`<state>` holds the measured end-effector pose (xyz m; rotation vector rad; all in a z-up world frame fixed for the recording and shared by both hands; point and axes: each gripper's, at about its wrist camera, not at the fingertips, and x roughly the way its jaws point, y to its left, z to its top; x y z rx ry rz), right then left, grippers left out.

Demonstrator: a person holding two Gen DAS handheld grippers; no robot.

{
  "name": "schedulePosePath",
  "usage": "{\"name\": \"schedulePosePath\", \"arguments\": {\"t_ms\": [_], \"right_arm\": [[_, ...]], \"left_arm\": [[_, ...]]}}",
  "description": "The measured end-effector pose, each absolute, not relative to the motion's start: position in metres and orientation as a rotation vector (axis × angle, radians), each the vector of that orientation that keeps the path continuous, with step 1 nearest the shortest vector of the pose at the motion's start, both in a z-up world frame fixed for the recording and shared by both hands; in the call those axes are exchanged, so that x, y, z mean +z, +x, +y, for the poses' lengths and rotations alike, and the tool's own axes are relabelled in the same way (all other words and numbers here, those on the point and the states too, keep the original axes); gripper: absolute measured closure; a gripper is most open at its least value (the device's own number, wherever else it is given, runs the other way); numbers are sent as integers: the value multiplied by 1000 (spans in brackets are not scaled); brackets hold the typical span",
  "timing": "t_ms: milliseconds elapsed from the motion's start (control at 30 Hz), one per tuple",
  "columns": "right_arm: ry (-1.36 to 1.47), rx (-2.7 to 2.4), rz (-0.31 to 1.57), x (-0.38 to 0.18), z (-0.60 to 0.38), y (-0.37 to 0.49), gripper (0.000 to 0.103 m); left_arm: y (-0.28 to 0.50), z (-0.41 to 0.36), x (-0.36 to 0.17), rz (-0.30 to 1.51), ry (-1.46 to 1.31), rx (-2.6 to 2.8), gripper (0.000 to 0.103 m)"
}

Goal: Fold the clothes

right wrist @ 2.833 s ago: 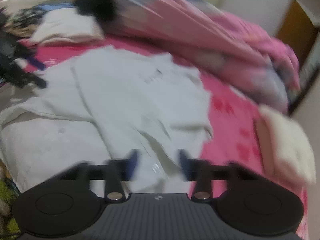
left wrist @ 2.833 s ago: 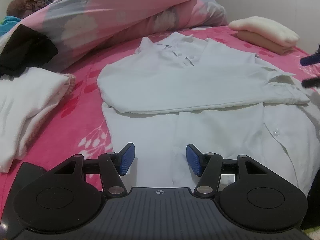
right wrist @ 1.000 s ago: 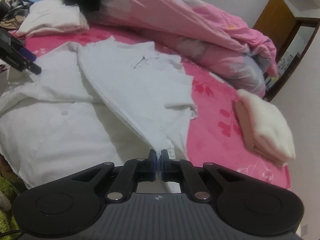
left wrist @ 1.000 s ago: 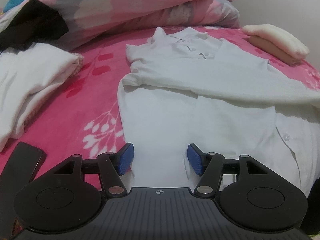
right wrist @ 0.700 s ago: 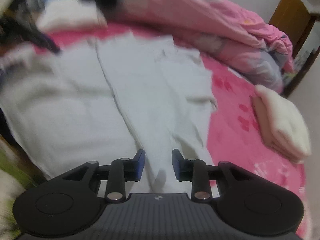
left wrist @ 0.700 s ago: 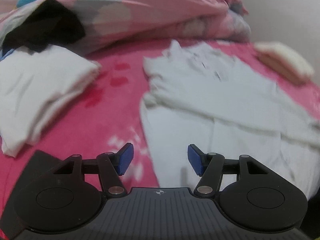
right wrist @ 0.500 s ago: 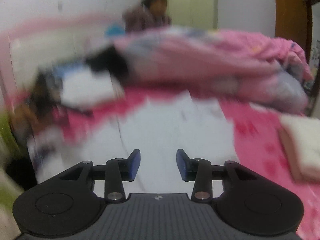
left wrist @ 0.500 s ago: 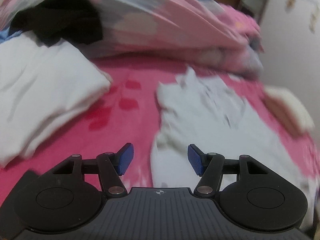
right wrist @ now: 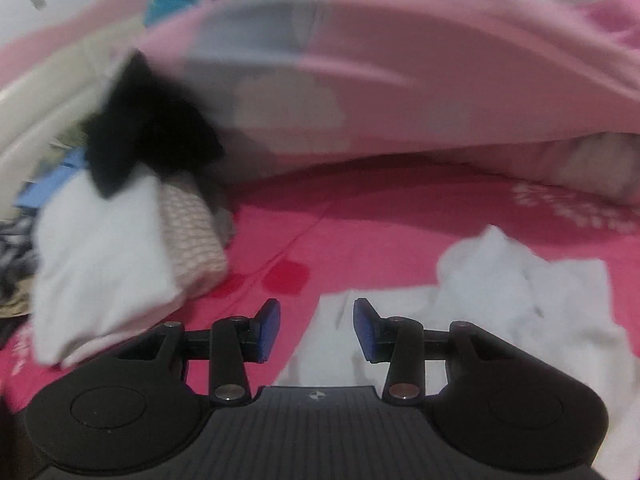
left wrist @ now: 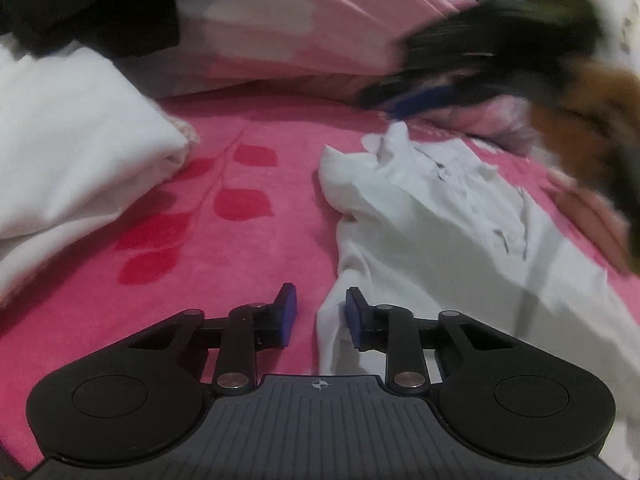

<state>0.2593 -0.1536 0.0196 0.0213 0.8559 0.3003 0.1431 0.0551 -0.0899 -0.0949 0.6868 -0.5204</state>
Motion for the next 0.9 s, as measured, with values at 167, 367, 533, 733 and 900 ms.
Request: {"name": "schedulePosePath", "arguments": {"t_ms": [167,367,533,733,900], "right_arm": [[-26,247,976,-23,-132,310,60],[-32,199,1039,-51,-133,316,100],[163,195,859,-37,-164,284,101],[340,159,799,-60,-187,279,101],[424,147,776,-86,-194,282,101]], "left_arm": [[148,70,-98,697,-198,-547,87],[149,81,-101,719,-291,-531,100],[148,86,-102,733,-333,-509,102],[143,87,-101,730,-327,-488,102],[144,88,-102,735,-336,-486,102]]}}
